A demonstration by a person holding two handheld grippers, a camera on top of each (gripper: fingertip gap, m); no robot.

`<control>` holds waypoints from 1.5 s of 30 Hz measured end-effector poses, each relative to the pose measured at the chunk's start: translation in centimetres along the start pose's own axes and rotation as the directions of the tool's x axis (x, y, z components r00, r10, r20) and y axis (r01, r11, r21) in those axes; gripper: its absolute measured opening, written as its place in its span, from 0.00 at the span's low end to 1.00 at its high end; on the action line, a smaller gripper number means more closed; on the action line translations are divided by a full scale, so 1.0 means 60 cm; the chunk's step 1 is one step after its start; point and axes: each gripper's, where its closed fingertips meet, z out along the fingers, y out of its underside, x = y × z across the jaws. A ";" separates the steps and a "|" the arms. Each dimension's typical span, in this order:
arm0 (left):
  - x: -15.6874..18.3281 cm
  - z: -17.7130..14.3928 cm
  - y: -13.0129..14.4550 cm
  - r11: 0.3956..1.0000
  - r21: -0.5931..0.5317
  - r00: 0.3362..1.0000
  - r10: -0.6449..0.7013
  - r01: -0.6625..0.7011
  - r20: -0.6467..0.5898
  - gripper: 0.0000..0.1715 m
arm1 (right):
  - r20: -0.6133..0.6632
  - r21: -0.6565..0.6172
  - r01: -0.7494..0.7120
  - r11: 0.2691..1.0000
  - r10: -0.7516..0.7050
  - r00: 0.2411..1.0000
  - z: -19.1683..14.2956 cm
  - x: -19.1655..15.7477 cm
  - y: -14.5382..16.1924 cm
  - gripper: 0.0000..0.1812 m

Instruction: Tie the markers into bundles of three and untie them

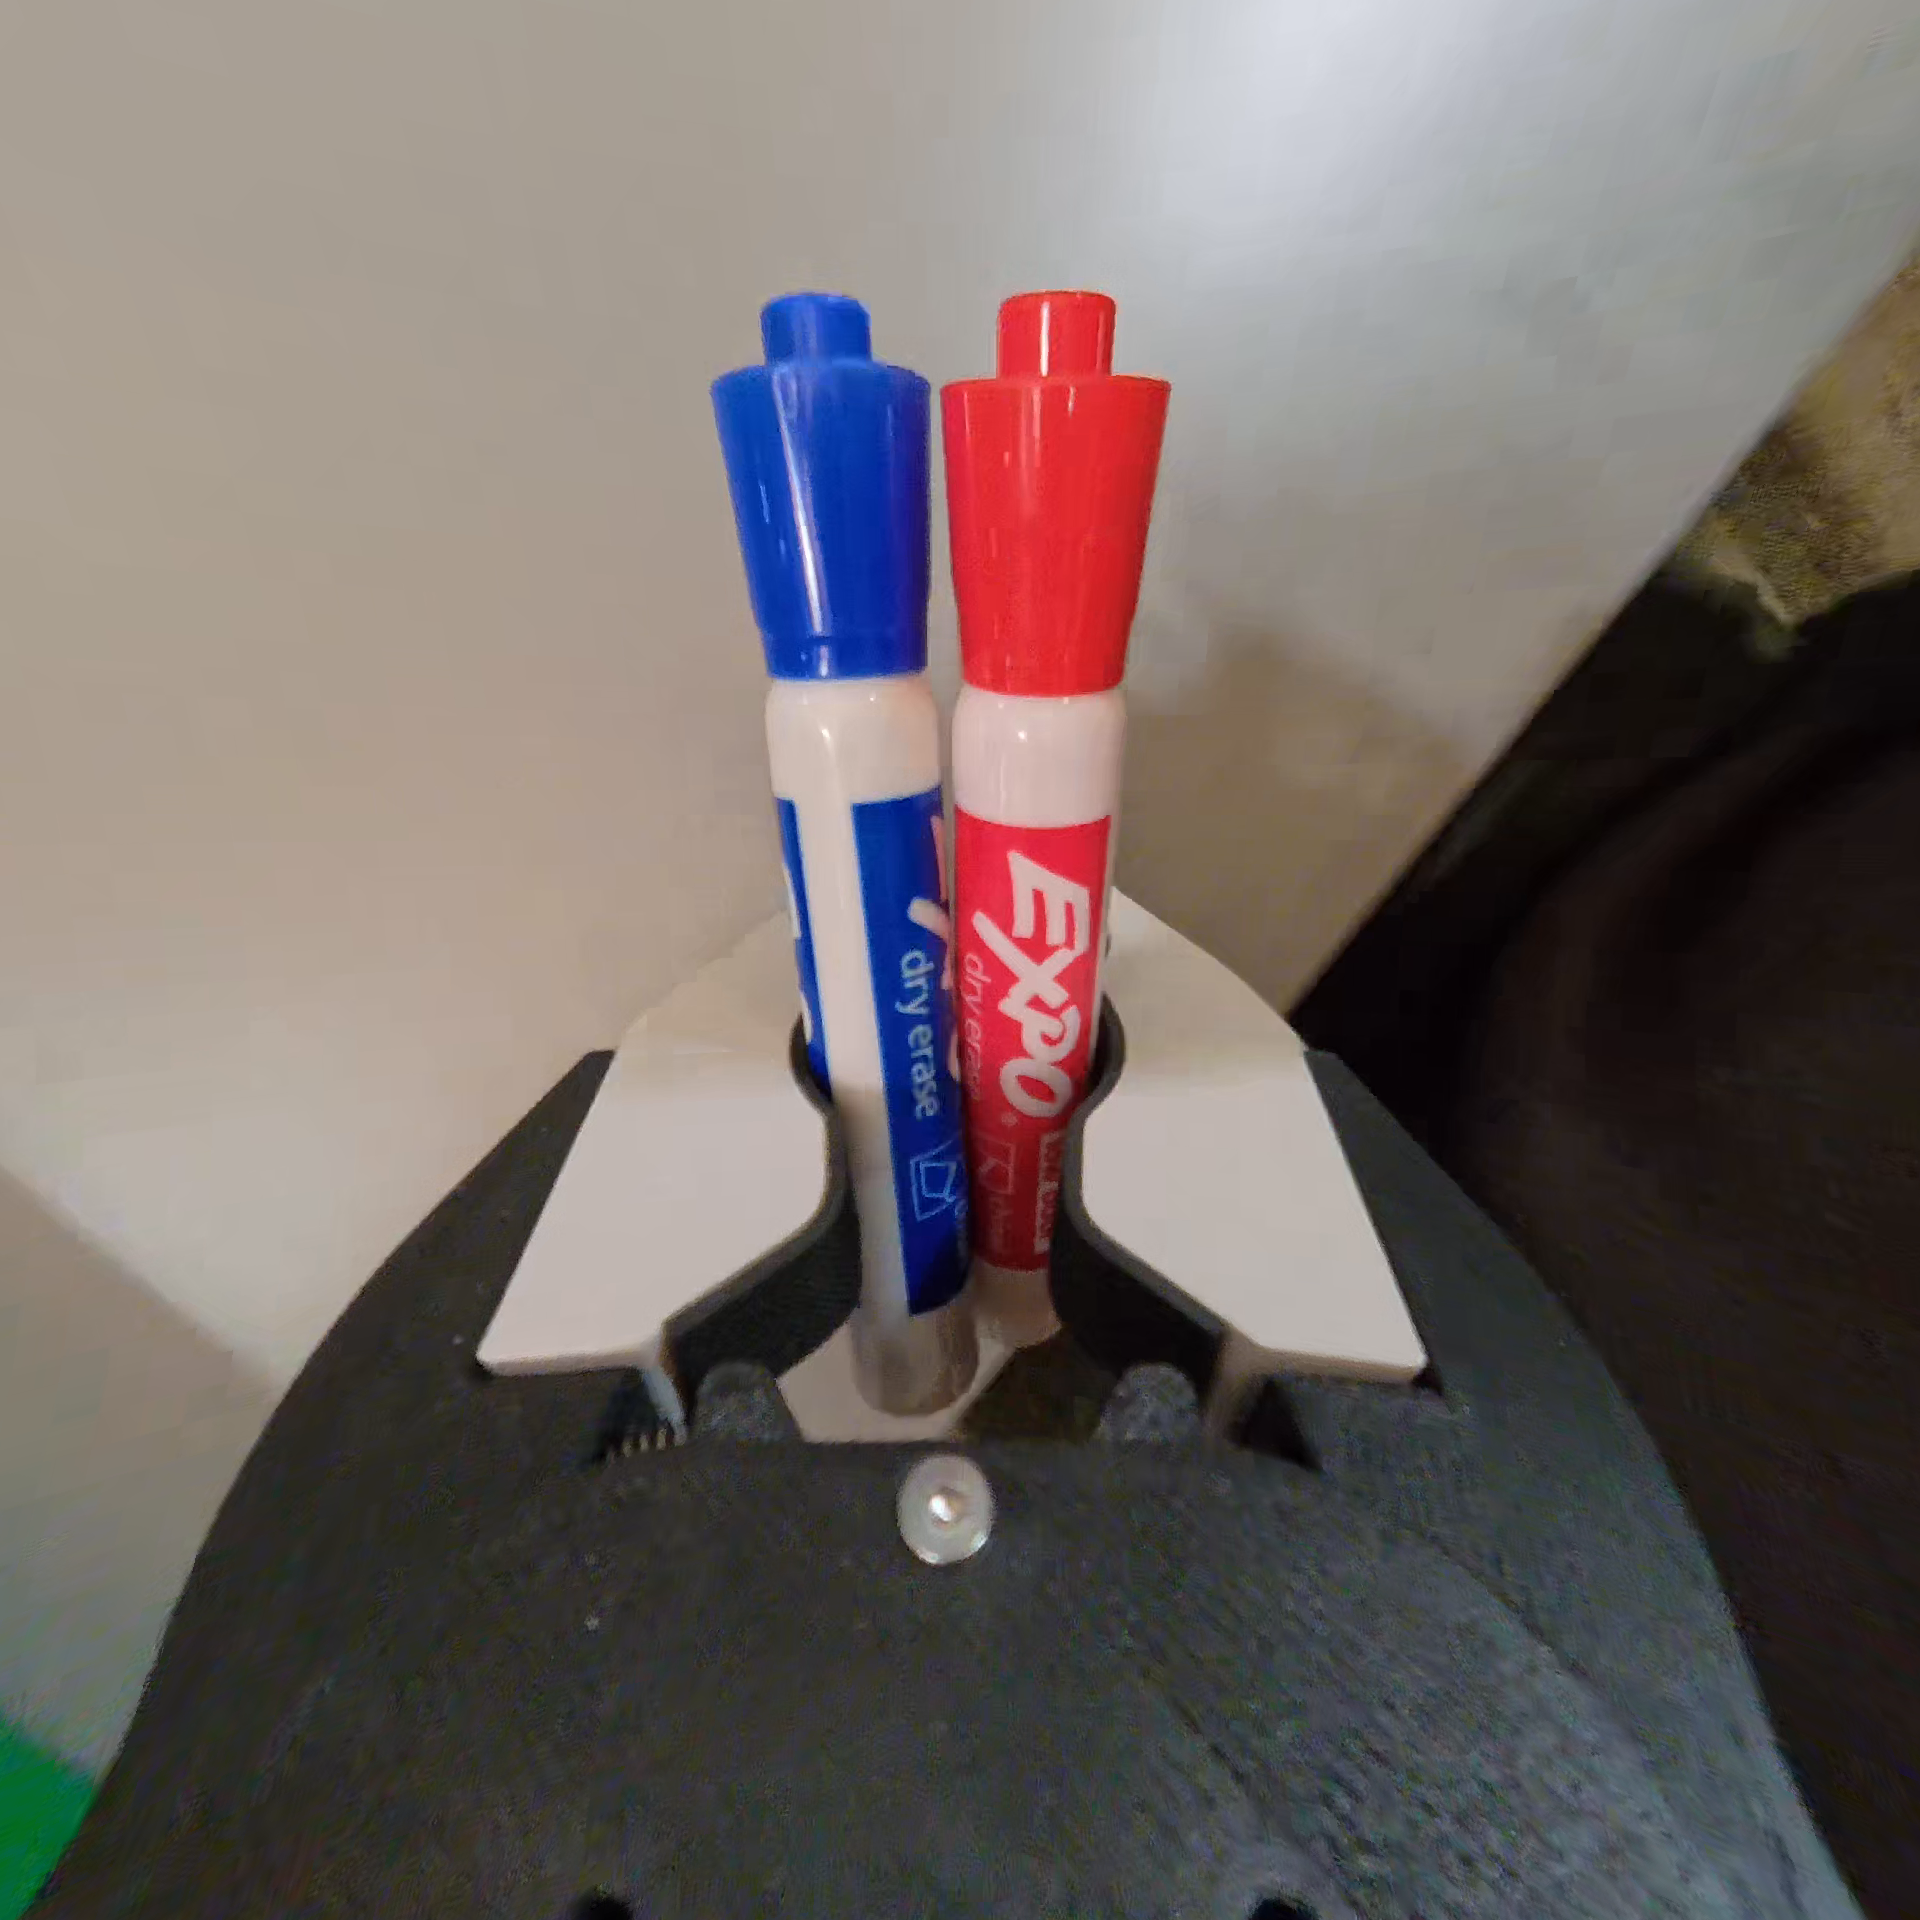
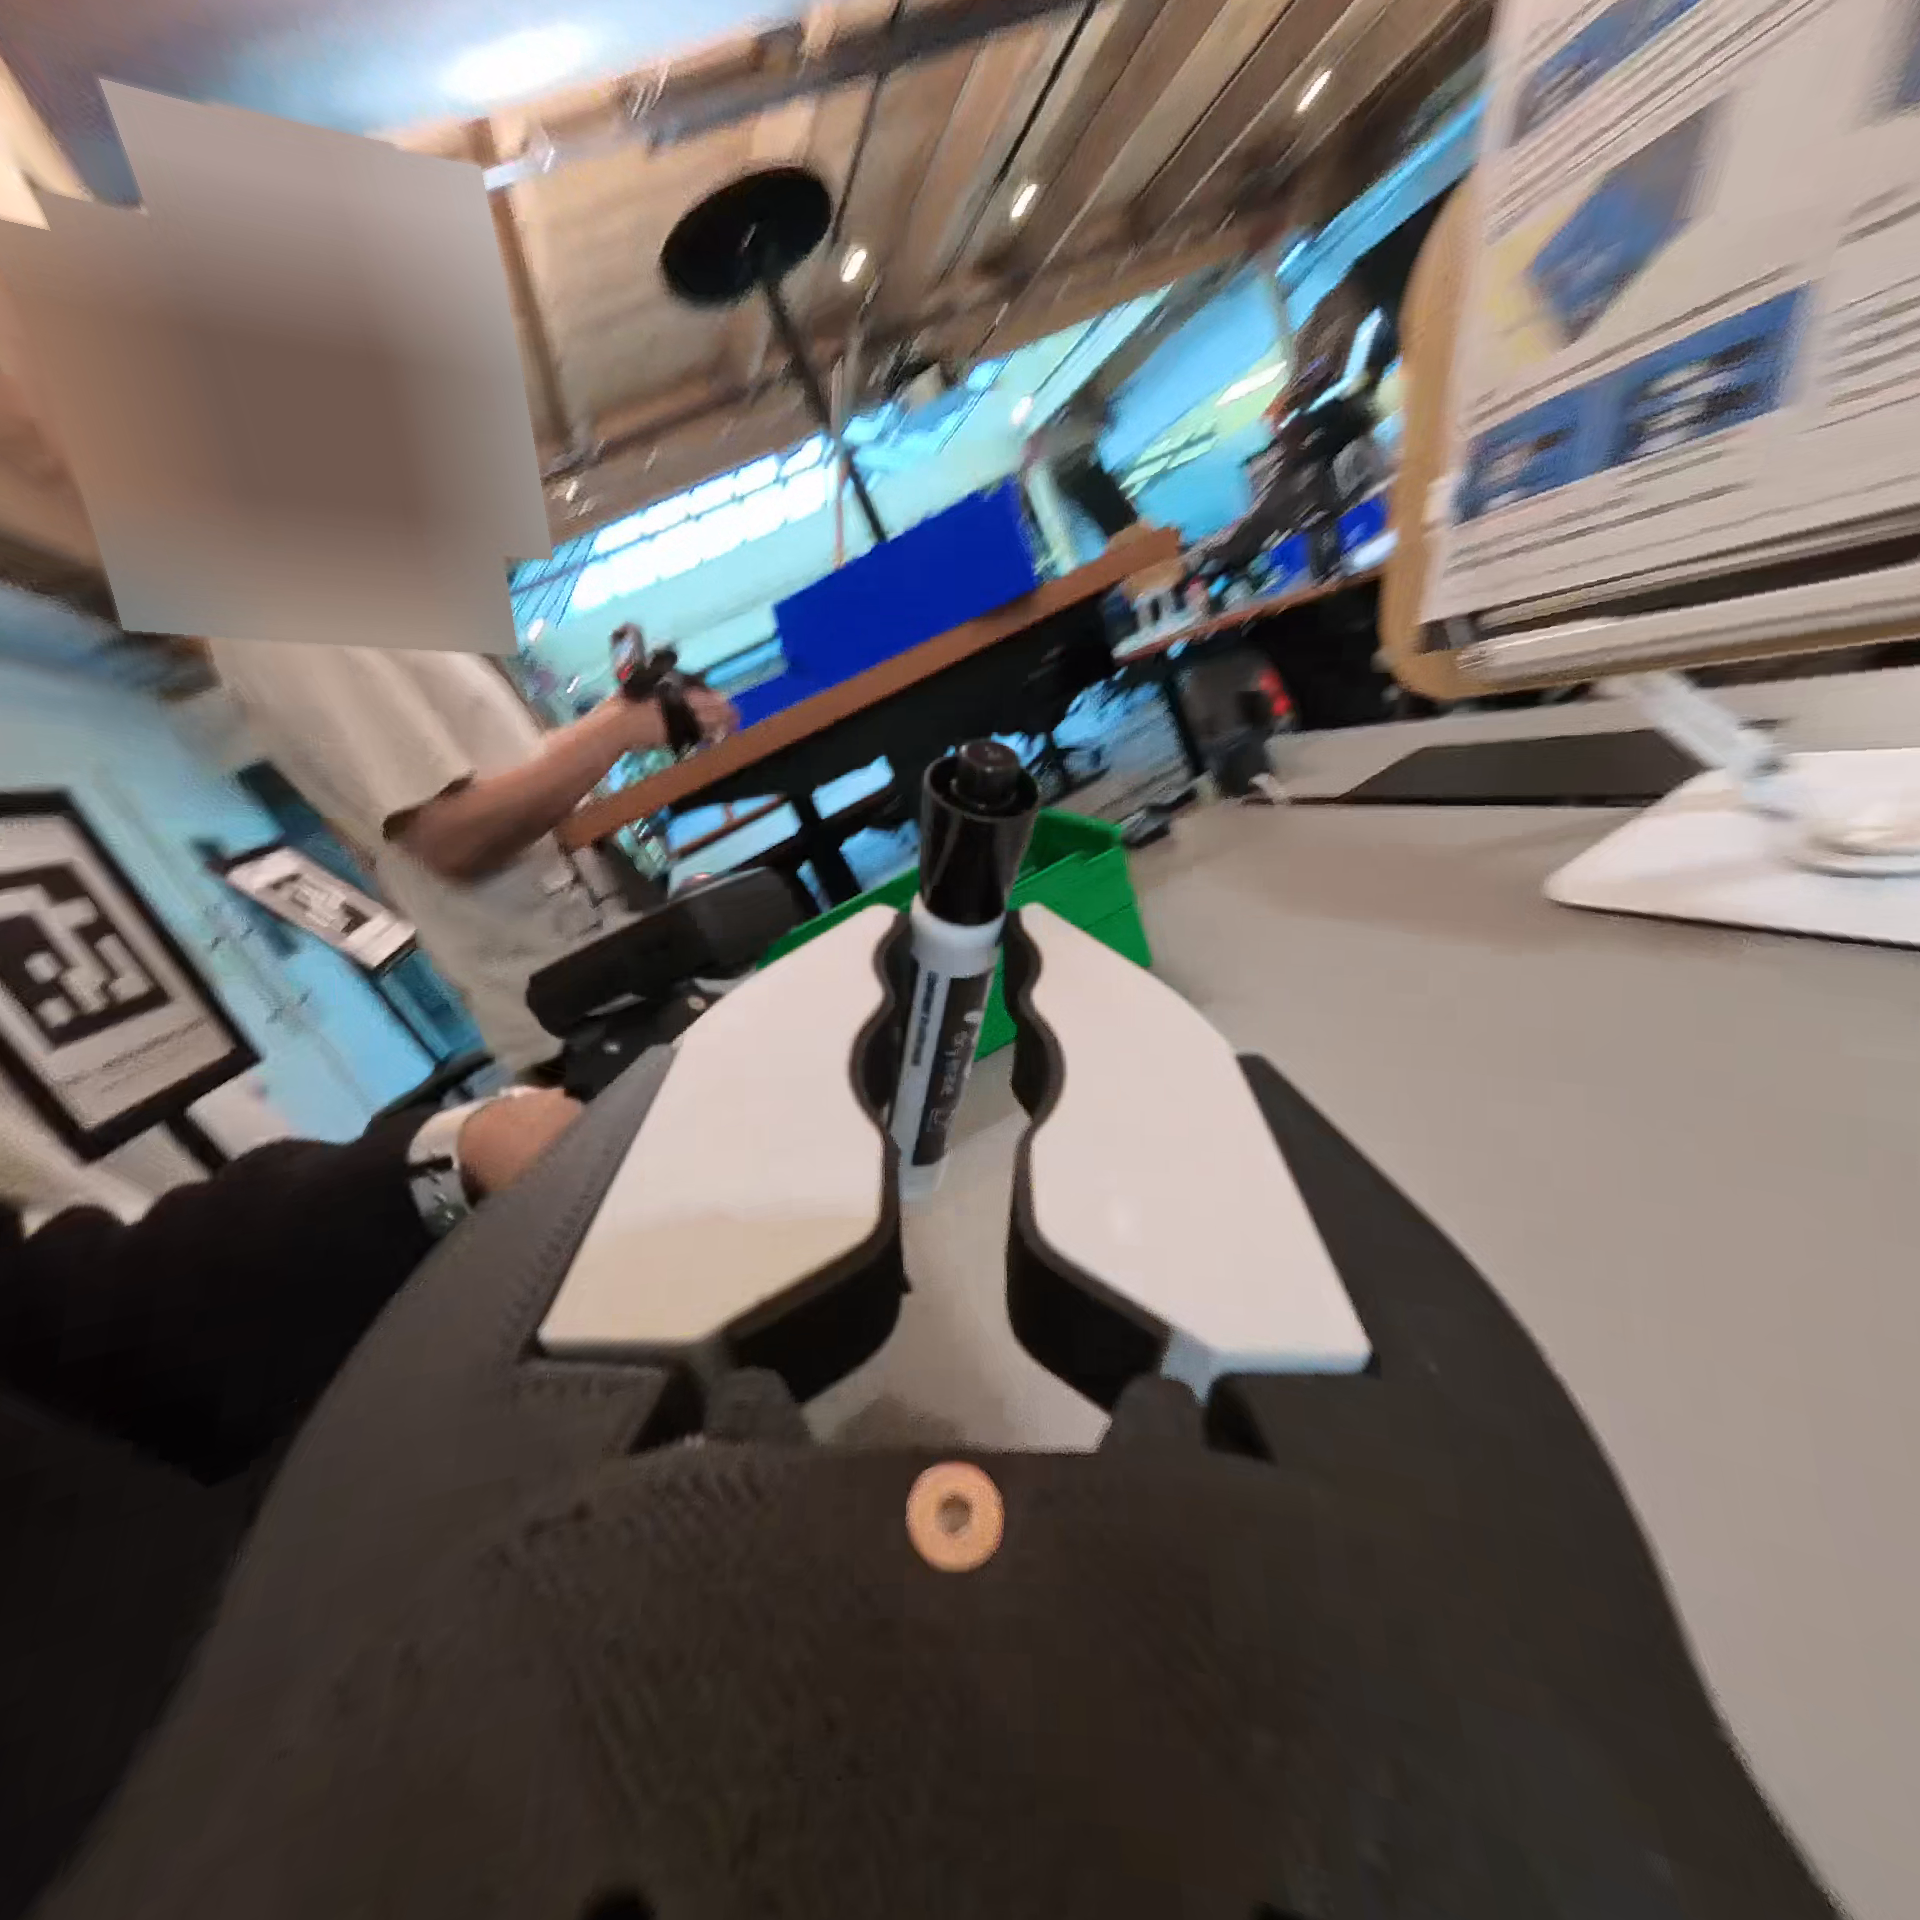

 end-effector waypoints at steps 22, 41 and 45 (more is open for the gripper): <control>0.182 0.143 -0.163 0.959 0.060 0.943 0.283 -0.277 -0.177 0.25 | -0.272 0.125 -0.130 0.984 0.160 0.949 -0.169 0.060 0.018 0.09; 0.138 0.121 -0.127 0.981 -0.016 0.970 0.191 -0.196 -0.148 0.25 | -0.207 0.104 -0.342 0.934 0.357 0.911 -0.116 0.073 0.076 0.10; 0.137 0.121 -0.122 0.977 -0.031 0.967 0.204 -0.211 -0.153 0.25 | -0.209 0.099 -0.341 0.935 0.354 0.911 -0.116 0.071 0.078 0.10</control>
